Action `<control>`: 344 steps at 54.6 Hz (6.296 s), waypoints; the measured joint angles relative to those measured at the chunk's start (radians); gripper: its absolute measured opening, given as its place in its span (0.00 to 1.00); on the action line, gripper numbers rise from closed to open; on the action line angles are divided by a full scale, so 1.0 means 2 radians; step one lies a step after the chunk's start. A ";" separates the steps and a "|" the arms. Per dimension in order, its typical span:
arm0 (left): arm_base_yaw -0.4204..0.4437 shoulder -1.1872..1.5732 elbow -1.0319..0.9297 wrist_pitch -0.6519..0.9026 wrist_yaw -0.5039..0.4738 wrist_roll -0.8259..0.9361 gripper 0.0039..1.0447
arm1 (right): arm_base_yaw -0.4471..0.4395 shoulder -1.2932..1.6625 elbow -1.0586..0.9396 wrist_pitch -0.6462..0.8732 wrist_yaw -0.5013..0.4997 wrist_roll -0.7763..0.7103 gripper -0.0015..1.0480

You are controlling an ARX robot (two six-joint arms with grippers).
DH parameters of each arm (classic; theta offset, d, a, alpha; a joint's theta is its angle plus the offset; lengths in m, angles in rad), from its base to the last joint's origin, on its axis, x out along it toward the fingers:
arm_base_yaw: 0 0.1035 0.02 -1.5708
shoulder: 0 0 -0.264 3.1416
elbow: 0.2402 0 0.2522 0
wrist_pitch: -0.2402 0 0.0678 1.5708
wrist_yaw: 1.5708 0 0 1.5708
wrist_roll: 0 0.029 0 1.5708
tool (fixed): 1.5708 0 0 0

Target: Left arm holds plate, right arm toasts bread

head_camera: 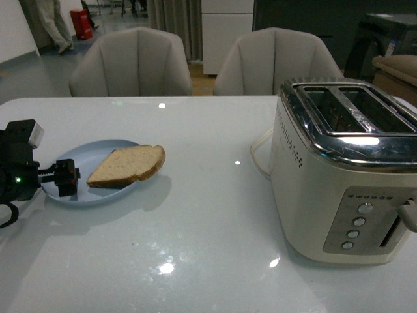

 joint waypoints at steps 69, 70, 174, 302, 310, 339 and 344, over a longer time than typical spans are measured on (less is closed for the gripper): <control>-0.016 -0.154 -0.106 -0.091 -0.001 -0.189 0.02 | 0.000 0.000 0.000 0.000 0.000 0.000 0.94; -0.017 -0.157 -0.108 -0.091 -0.001 -0.191 0.02 | 0.000 0.000 0.000 0.000 0.000 0.000 0.94; -0.143 -0.435 -0.101 -0.293 -0.072 -0.366 0.02 | 0.000 0.000 0.000 0.000 0.000 0.000 0.94; -0.138 -0.420 -0.089 -0.289 -0.057 -0.352 0.02 | 0.022 0.484 0.344 0.155 0.091 -0.019 0.94; -0.138 -0.420 -0.089 -0.289 -0.056 -0.352 0.02 | 0.050 0.536 0.397 0.088 0.052 0.052 0.94; -0.138 -0.420 -0.089 -0.289 -0.057 -0.352 0.02 | 0.127 0.695 0.449 0.109 -0.109 0.350 0.94; -0.138 -0.420 -0.089 -0.289 -0.056 -0.352 0.02 | 0.141 0.719 0.462 0.131 -0.126 0.393 0.94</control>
